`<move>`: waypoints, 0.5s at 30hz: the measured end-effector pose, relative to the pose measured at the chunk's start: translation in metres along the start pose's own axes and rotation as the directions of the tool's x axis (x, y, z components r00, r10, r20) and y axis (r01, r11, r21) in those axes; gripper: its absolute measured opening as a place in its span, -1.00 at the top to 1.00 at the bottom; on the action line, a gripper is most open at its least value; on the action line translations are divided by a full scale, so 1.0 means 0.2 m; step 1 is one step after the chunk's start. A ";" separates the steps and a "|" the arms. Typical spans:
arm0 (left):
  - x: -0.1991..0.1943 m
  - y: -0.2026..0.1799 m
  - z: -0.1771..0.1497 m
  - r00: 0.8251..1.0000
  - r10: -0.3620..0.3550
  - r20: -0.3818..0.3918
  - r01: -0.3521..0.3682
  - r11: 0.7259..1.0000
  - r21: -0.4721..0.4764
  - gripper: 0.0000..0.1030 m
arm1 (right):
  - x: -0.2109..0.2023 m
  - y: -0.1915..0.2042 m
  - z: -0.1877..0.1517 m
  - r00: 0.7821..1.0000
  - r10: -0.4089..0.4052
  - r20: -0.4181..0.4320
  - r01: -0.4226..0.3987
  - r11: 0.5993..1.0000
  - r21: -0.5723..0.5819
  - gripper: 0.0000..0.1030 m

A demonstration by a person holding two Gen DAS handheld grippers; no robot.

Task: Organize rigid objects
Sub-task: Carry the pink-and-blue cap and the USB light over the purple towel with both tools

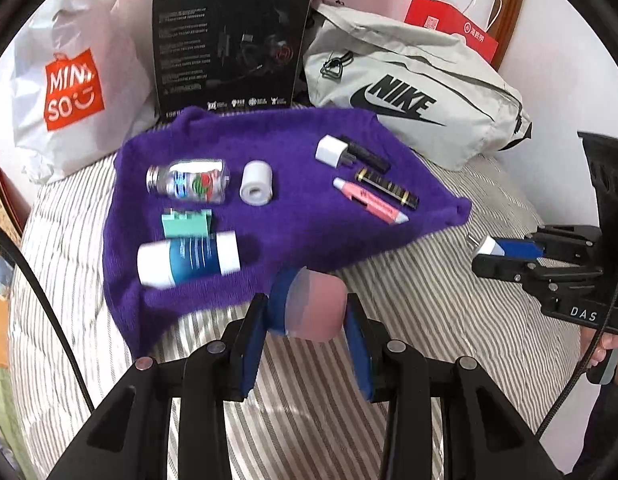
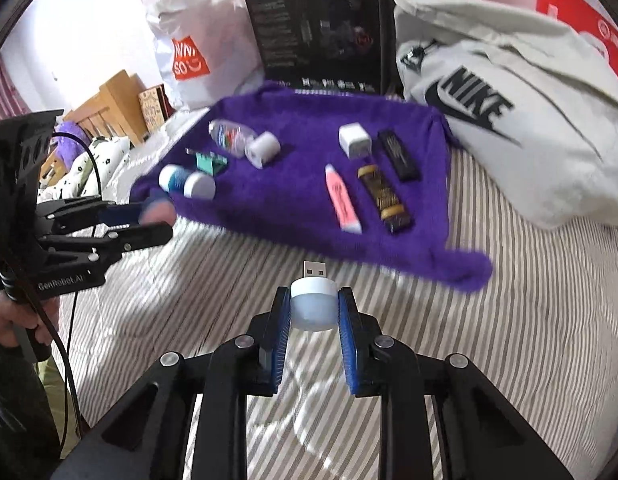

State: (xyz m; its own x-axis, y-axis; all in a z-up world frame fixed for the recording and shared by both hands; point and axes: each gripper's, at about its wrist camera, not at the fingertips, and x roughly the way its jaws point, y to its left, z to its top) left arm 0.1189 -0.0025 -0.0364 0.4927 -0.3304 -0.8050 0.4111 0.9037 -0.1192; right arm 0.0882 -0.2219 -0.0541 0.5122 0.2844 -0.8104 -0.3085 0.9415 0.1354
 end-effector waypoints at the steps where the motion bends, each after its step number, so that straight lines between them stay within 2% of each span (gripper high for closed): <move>1: 0.00 0.00 0.02 1.000 0.002 0.002 -0.002 1.000 0.002 0.30 | 0.00 0.00 0.02 1.000 0.003 0.002 -0.003 1.000 -0.003 0.54; 15: 0.07 0.08 0.25 1.000 0.011 0.011 -0.011 1.000 -0.011 0.30 | 0.16 -0.05 0.27 1.000 0.026 -0.007 -0.026 0.999 -0.025 0.54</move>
State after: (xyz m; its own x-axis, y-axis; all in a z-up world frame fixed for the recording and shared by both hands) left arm 0.1700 -0.0062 -0.0210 0.5062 -0.3231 -0.7996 0.3974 0.9103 -0.1163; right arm 0.1507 -0.2119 -0.0505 0.4986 0.3071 -0.8106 -0.3417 0.9290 0.1418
